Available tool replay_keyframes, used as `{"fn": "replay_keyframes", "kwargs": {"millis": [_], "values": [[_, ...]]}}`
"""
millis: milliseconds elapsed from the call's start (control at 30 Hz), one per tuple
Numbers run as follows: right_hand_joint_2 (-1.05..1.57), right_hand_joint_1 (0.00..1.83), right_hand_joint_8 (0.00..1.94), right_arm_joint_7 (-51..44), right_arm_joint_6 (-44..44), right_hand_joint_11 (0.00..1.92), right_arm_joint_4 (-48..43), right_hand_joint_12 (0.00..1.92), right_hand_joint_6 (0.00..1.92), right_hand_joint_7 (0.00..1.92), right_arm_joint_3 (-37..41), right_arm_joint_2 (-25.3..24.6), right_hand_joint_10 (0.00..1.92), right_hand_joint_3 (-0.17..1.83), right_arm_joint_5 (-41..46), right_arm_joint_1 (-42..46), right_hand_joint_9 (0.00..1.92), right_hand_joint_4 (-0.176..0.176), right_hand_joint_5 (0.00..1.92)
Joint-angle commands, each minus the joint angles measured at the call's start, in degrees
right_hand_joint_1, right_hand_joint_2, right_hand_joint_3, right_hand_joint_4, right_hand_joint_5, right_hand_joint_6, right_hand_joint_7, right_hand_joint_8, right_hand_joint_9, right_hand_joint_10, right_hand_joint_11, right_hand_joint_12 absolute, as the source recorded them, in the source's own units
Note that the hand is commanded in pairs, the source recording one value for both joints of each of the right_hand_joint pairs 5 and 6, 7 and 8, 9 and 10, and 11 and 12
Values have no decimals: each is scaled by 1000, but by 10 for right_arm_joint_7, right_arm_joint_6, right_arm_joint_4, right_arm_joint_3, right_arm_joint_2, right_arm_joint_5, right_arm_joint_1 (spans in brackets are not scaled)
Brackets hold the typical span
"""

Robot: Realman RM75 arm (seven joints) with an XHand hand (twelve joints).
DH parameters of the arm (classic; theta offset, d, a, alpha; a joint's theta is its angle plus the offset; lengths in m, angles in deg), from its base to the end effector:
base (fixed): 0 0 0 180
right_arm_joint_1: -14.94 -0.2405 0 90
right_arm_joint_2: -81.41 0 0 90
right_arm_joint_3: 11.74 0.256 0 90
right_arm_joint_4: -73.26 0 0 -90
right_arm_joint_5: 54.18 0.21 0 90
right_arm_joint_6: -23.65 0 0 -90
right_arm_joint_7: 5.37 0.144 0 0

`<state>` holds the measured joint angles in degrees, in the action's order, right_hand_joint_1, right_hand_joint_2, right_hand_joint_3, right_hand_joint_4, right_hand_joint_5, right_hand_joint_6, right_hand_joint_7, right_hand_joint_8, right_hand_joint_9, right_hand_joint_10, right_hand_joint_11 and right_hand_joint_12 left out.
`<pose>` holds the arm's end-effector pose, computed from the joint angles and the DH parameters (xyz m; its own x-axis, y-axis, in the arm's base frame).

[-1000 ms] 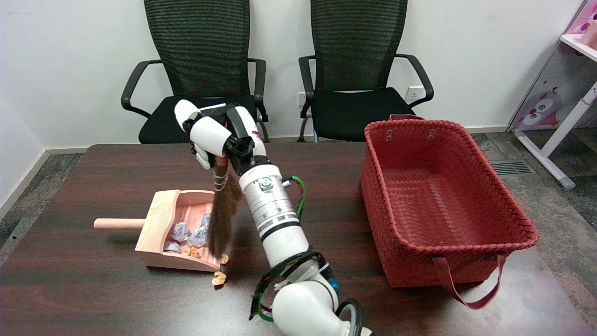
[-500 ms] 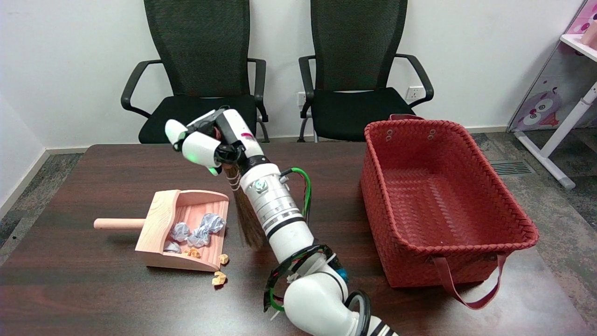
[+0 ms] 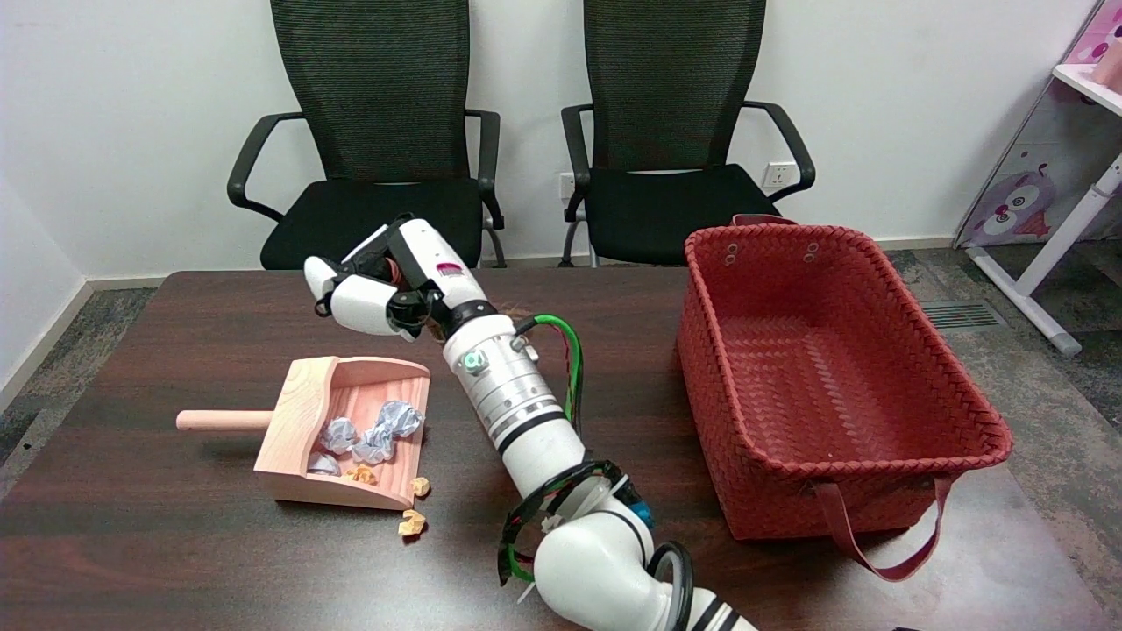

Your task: Sweep the paper ball into the dustpan.

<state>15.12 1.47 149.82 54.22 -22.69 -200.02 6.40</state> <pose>-0.2045 -0.3613 0.0603 0.3891 -0.0558 0.9195 -0.8781 -0.3244 0.3518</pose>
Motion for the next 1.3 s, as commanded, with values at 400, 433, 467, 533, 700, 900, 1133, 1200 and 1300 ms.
{"fn": "replay_keyframes", "kwargs": {"millis": [400, 433, 467, 533, 700, 900, 1133, 1200, 1300], "values": [[1571, 1013, 1920, -131, -23, 1920, -12, 1920, 1920, 1920, -47, -16, 1920, 537, 119, 10, 1920, 12, 1920], [1571, 1013, 1920, -133, -23, 1920, -12, 1920, 1920, 1920, -45, -20, 1920, 548, 119, 13, 1920, 12, 1920], [1571, 1014, 1920, -135, -23, 1920, -14, 1920, 1920, 1920, -43, -24, 1920, 558, 119, 16, 1920, 12, 1920], [1571, 1014, 1920, -139, -26, 1920, -21, 1920, 1920, 1920, -44, -30, 1920, 575, 122, 19, 1920, 12, 1920], [1571, 997, 1920, -134, -45, 1920, -44, 1920, 1920, 1920, -50, -44, 1920, 670, 124, 21, 1920, 10, 1920], [1571, 998, 1920, -134, -59, 1920, -78, 1920, 1920, 1920, -53, -68, 1920, 686, 124, 19, 1920, 4, 1920], [1571, 989, 1920, -105, -52, 1920, -114, 1920, 1920, 1920, -59, -81, 1920, 791, 166, 2, 1920, -12, 1920], [1571, 983, 1920, -96, -53, 1920, -119, 1920, 1920, 1920, -63, -85, 1920, 867, 185, -2, 1920, -16, 1920], [1571, 961, 1920, -67, -59, 1920, -126, 1920, 1920, 1920, -70, -87, 1920, 1101, 190, -12, 1920, -26, 1920]]}}
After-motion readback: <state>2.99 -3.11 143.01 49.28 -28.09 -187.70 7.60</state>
